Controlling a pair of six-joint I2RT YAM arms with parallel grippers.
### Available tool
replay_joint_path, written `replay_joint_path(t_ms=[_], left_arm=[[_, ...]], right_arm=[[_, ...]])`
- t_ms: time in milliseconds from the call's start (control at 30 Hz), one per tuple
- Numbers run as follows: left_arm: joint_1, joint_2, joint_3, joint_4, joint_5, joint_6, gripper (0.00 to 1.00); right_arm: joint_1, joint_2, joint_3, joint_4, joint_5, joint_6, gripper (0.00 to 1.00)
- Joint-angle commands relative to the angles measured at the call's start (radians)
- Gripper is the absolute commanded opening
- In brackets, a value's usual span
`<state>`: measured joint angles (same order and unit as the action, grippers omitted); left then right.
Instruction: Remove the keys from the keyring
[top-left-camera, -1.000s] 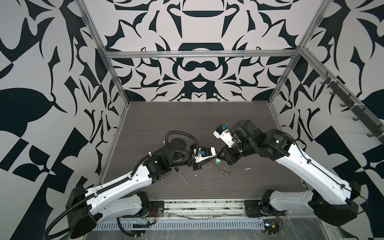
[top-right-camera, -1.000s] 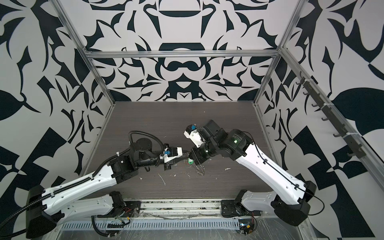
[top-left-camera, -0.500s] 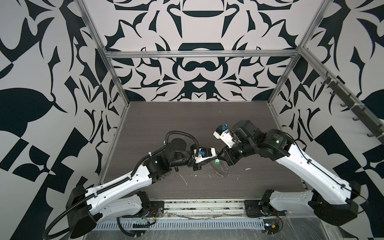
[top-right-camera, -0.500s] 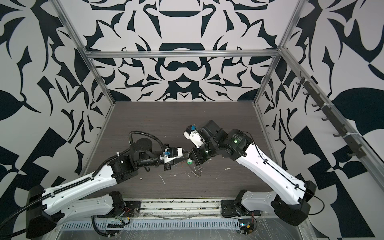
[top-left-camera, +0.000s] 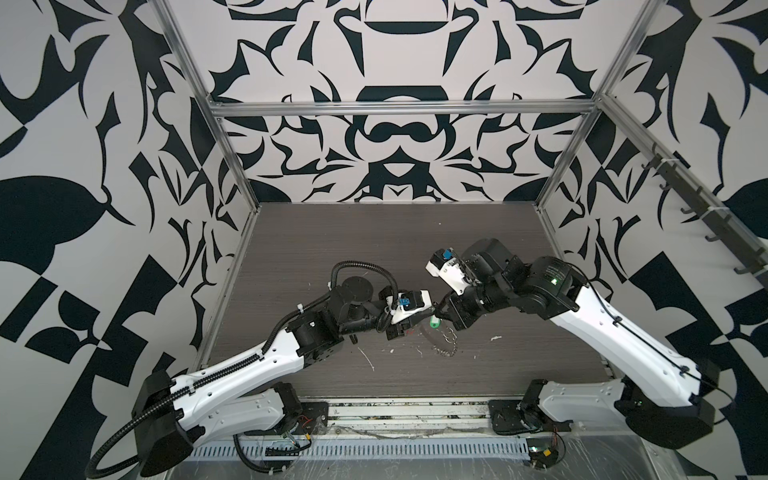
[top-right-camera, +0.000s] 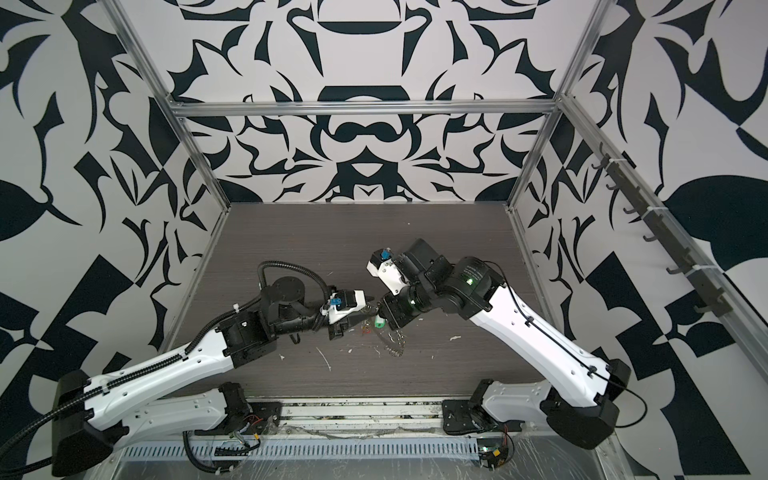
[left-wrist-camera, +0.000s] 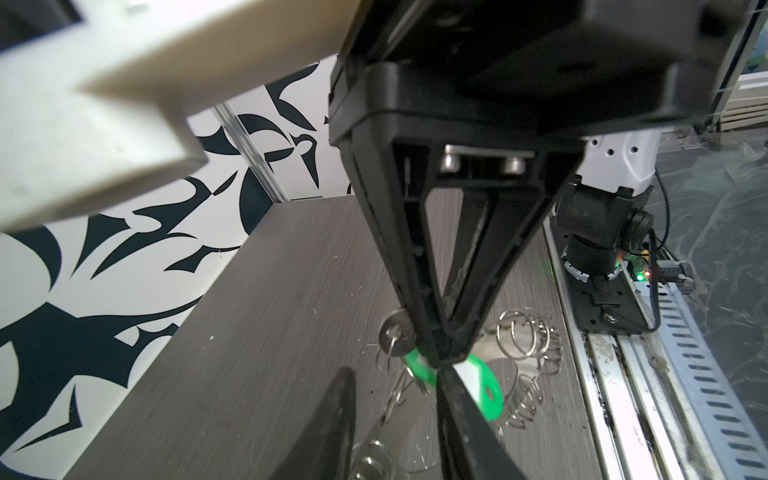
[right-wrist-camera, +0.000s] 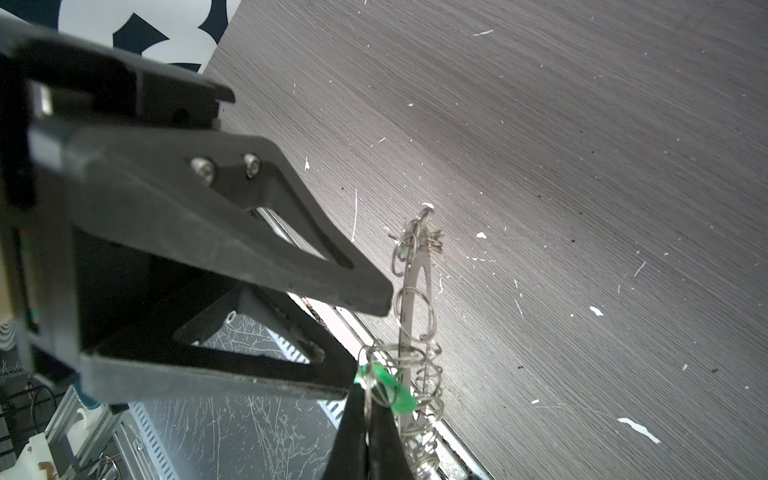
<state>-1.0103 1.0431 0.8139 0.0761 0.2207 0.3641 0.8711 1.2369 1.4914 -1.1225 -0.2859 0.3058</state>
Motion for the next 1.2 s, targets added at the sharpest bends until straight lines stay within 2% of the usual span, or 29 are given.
replay_joint_path(t_ms=[0, 167, 333, 533, 700, 1167], left_arm=[[0.003, 0.005, 0.030, 0.005, 0.003, -0.012, 0.31], [0.003, 0.005, 0.032, -0.008, 0.028, -0.012, 0.22], [0.003, 0.009, 0.036, -0.013, 0.031, -0.014, 0.20], [0.003, 0.011, 0.041, -0.012, 0.040, -0.019, 0.13], [0.003, 0.004, 0.045, -0.016, 0.043, -0.033, 0.00], [0.002, -0.032, 0.038, -0.041, -0.026, -0.080, 0.00]], right_arm=[[0.019, -0.007, 0.052, 0.007, -0.030, -0.020, 0.00], [0.025, -0.004, 0.056, 0.002, -0.030, -0.020, 0.00], [0.035, 0.001, 0.054, 0.004, -0.032, -0.019, 0.00], [0.044, -0.003, 0.046, 0.003, -0.023, -0.014, 0.00], [0.045, -0.005, 0.045, -0.004, -0.006, -0.013, 0.00], [0.046, -0.037, 0.003, 0.027, 0.072, -0.007, 0.00]])
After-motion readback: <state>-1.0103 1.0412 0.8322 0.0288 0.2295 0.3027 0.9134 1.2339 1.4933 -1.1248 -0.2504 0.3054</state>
